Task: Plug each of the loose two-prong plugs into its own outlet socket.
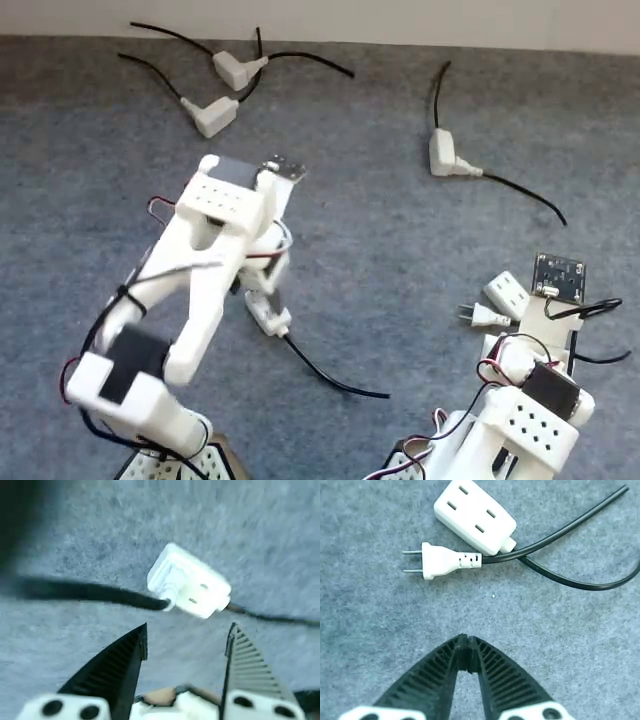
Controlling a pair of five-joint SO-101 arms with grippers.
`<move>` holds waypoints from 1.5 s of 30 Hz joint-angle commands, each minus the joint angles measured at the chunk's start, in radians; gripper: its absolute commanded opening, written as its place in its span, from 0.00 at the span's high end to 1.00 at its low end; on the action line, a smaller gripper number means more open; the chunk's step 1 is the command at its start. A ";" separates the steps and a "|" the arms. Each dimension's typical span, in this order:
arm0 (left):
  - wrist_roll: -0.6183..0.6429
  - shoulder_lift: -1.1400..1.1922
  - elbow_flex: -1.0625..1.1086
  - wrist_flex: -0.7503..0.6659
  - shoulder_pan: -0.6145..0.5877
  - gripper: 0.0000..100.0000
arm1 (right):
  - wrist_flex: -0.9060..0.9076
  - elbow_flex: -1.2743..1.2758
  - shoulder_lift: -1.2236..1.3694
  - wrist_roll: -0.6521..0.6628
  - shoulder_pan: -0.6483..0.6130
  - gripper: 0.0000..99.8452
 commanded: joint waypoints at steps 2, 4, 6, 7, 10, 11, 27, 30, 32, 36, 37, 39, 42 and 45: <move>0.423 -0.166 0.168 -0.218 0.111 0.74 | -0.036 -0.005 -0.018 -0.002 0.004 0.99; 0.552 -0.196 0.251 -0.307 0.114 0.74 | -0.036 -0.005 -0.018 0.000 0.004 0.99; 0.635 -0.209 0.318 -0.376 0.104 0.74 | -0.036 -0.005 -0.018 0.000 0.004 0.99; 0.651 -0.216 0.340 -0.397 0.091 0.74 | -0.036 -0.005 -0.018 0.000 0.004 0.99; 0.651 -0.216 0.354 -0.399 0.042 0.74 | -0.038 -0.005 -0.018 0.005 0.004 0.99; 0.651 -0.216 0.355 -0.388 0.030 0.74 | -0.038 -0.005 -0.018 0.015 0.004 0.99; 0.655 -0.205 0.484 -0.497 0.018 0.74 | -0.093 0.070 -0.018 0.032 0.010 0.99; 0.655 -0.205 0.550 -0.608 0.018 0.74 | -0.093 0.070 -0.018 0.032 0.008 0.99; 0.655 -0.205 0.579 -0.657 0.018 0.74 | -0.093 0.070 -0.018 0.032 0.010 0.99; 0.655 -0.205 0.596 -0.698 0.018 0.74 | -0.093 0.070 -0.018 0.032 0.012 0.99; 0.655 -0.205 0.595 -0.698 0.018 0.75 | -0.091 0.070 -0.018 0.032 0.012 0.99; 0.651 -0.206 0.588 -0.698 0.018 0.80 | -0.088 0.070 -0.018 0.032 0.012 0.99; 0.647 -0.206 0.550 -0.697 0.012 0.89 | -0.088 0.070 -0.018 0.032 0.013 0.99; 0.647 -0.209 0.501 -0.695 -0.024 1.00 | -0.087 0.070 -0.018 0.032 0.013 0.99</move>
